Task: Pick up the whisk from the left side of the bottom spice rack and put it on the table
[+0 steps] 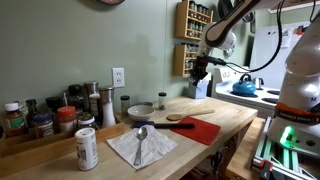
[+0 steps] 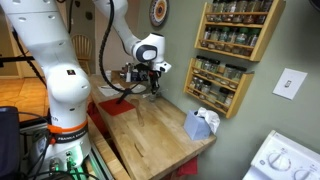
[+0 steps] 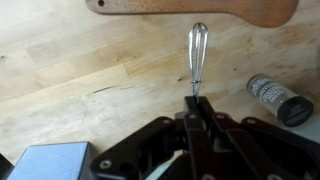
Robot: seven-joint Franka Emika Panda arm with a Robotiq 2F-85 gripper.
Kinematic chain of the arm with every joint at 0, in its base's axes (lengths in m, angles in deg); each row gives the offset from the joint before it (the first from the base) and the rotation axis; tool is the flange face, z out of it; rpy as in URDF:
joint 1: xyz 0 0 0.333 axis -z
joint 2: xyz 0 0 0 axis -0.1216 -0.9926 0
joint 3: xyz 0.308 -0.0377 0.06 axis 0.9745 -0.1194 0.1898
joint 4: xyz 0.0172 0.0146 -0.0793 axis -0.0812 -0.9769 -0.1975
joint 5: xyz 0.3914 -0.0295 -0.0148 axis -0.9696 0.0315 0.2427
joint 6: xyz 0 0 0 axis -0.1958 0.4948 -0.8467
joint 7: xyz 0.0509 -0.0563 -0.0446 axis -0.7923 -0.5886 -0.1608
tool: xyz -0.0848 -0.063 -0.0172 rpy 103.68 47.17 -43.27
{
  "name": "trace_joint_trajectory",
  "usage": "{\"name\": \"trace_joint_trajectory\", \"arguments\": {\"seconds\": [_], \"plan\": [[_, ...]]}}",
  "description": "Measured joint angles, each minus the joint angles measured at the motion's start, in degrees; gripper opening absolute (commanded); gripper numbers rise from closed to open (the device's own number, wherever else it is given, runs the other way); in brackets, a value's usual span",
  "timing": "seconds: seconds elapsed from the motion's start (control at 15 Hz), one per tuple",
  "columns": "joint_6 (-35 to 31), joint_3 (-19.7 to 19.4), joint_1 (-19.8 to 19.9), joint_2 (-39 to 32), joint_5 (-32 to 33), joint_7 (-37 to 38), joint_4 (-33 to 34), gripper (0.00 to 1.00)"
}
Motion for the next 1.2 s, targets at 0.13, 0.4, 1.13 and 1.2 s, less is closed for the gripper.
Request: {"name": "trace_joint_trajectory", "arguments": {"seconds": [0.13, 0.4, 1.13, 1.2], "plan": [[0.00, -1.04, 0.06, -0.02, 0.91, -1.27, -1.33, 0.02], [-0.22, -3.46, 0.16, -0.37, 1.16, -3.85, -3.62, 0.02], [-2.81, -6.37, 3.68, -5.72, 6.90, -4.70, -3.44, 0.02], [-3.83, -6.79, 3.68, -6.35, 6.78, -4.71, -3.44, 0.02]]}}
